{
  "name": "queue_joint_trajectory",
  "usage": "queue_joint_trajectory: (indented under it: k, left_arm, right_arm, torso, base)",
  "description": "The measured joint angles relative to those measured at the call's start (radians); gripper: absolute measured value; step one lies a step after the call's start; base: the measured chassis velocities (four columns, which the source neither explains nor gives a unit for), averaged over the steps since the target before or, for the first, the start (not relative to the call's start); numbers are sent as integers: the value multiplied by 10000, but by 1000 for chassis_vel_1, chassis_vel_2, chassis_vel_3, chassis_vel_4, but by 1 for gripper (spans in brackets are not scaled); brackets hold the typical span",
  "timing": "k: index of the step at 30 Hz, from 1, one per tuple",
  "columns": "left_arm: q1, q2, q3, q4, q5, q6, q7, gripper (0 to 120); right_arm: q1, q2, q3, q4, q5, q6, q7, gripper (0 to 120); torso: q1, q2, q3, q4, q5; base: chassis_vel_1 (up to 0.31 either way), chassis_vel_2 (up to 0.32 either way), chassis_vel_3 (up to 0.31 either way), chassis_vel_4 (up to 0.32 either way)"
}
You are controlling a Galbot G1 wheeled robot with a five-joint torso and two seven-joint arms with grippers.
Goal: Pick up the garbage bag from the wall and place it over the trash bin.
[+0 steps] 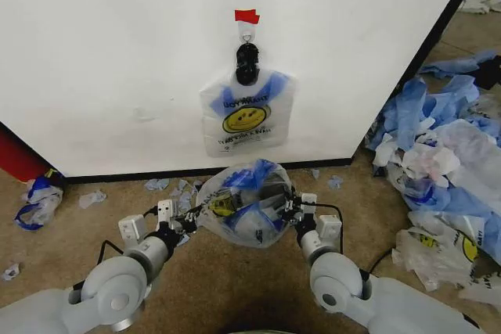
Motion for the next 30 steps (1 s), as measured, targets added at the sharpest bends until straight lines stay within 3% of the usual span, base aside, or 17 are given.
queue_joint_trajectory:
  k: [12, 17, 25, 27, 30]
  left_arm:
    - [18, 305, -485, -660, -53, 58, -83, 1]
    - [246, 386, -802, -958, -218, 157, -117, 18]
    - [1650, 391, -1572, -866, 7, 188, -93, 46]
    - [1999, 397, -1853, -866, 66, 188, -73, 58]
    - [2277, 427, -2066, -916, 89, 188, -63, 65]
  right_arm:
    - [52, 20, -79, -29, 2, -12, 1, 0]
    - [55, 68, -114, -63, -15, -13, -3, 0]
    - [11, 79, -122, -60, -45, -14, -11, 0]
    - [2, 79, -126, -54, -49, -15, -20, 0]
    - [-4, 83, -140, -57, -58, -15, -30, 0]
  torso:
    - [0, 0, 0, -1, 3]
    - [0, 1, 0, -2, 3]
    - [0, 2, 0, -1, 1]
    - [0, 2, 0, 0, 0]
    - [0, 2, 0, -2, 3]
  base:
    - [0, 0, 0, 0]
    - [0, 0, 0, 0]
    - [0, 0, 0, 0]
    - [0, 0, 0, 0]
    - [0, 0, 0, 0]
